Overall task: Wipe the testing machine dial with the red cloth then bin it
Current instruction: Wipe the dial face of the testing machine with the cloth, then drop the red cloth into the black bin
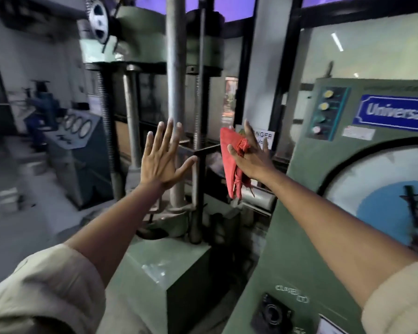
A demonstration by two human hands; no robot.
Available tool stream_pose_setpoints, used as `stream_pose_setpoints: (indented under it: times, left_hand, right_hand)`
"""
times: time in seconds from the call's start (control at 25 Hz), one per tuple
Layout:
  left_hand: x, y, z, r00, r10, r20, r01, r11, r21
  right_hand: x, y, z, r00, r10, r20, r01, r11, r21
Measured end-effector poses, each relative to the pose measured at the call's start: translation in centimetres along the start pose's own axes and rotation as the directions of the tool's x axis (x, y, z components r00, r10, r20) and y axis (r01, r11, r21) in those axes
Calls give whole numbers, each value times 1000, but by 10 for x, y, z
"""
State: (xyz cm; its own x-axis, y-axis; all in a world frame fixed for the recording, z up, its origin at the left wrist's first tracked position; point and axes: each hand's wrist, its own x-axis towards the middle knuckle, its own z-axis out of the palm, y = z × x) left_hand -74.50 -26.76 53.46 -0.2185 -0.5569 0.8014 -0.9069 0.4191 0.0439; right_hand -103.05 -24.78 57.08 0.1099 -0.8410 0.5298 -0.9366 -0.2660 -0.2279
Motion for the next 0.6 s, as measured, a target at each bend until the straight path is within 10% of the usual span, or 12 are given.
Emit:
stream_pose_setpoints:
  times: [0.6]
  left_hand:
    - [-113, -302, -23, 967, -218, 136, 188, 960, 206]
  right_hand:
    - [100, -246, 244, 968, -125, 218, 83, 978, 192]
